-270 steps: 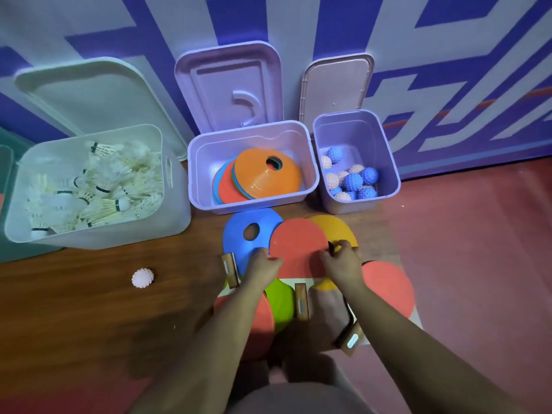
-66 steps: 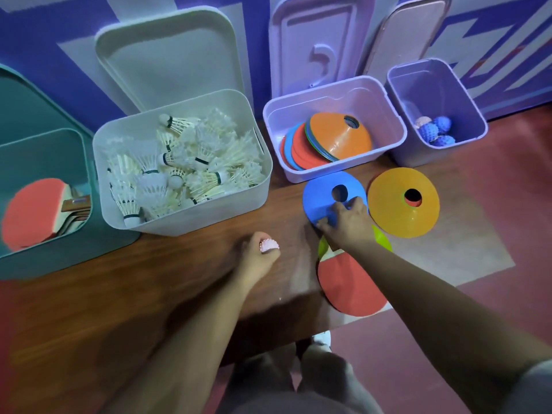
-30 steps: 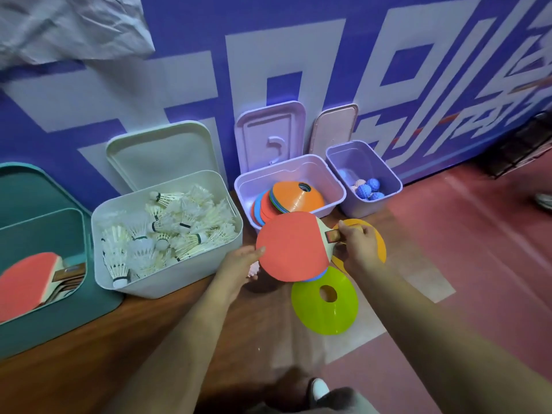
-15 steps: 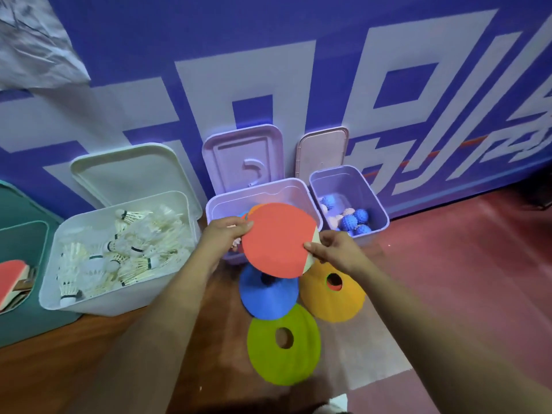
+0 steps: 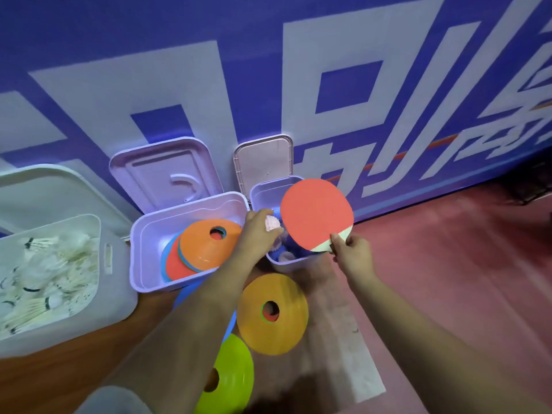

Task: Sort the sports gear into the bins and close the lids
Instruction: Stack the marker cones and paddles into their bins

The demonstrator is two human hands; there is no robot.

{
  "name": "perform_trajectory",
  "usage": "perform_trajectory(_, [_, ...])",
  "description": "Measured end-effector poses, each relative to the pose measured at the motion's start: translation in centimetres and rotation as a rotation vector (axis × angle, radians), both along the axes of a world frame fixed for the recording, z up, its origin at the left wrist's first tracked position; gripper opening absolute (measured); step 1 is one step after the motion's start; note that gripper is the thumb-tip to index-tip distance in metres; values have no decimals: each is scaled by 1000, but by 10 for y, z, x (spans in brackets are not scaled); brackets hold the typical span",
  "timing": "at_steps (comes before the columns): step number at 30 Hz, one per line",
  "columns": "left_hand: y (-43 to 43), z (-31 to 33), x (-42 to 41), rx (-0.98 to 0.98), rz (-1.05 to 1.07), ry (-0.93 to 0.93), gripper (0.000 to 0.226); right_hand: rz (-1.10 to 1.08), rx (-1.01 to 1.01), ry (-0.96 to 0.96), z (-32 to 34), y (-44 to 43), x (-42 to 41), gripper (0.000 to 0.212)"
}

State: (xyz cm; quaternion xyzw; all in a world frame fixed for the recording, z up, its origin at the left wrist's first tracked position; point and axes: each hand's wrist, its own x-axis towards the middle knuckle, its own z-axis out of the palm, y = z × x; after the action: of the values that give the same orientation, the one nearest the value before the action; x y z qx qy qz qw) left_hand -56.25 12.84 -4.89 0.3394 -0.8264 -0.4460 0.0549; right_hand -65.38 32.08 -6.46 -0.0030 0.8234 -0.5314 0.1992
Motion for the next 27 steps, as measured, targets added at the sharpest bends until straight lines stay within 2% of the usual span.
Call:
perform_trajectory(5, [-4, -17, -19, -122, -35, -68, 58, -25, 1, -39, -15, -1, -9, 41])
perform_trajectory(7, [-6, -17, -18, -105, 43, -20, 40, -31, -20, -61, -14, -4, -6, 44])
perform_trajectory(8, [-5, -15, -15, -24, 115, 28, 28, -21, -35, -74, -11, -6, -4, 44])
perform_trajectory(9, [-4, -11, -11, 141, 196, 87, 21, -1, -54, -87, -6, -9, 1, 40])
perform_trajectory(11, [2, -3, 2, 558, 299, 207, 29, 52, -86, -102, 4, -16, 11, 31])
perform_trajectory(12, [5, -1, 10, 698, 307, 250, 32, 81, -103, -117, 8, -22, 18, 29])
perform_trajectory(14, [12, 1, 29, 832, 298, 322, 33, 149, -129, -146, 15, -35, 34, 32])
perform_trajectory(19, [2, 1, 79, 879, 450, 563, 45, 296, -165, -192, 22, -63, 77, 40])
perform_trajectory(21, [-8, 4, 100, 862, 525, 568, 43, 362, -150, -177, 23, -66, 90, 43])
perform_trajectory(24, [-21, 6, 133, 839, 581, 545, 39, 420, -201, -326, 19, -69, 111, 45])
perform_trajectory(27, [-27, 6, 162, 857, 578, 537, 39, 461, -252, -353, 20, -77, 133, 32])
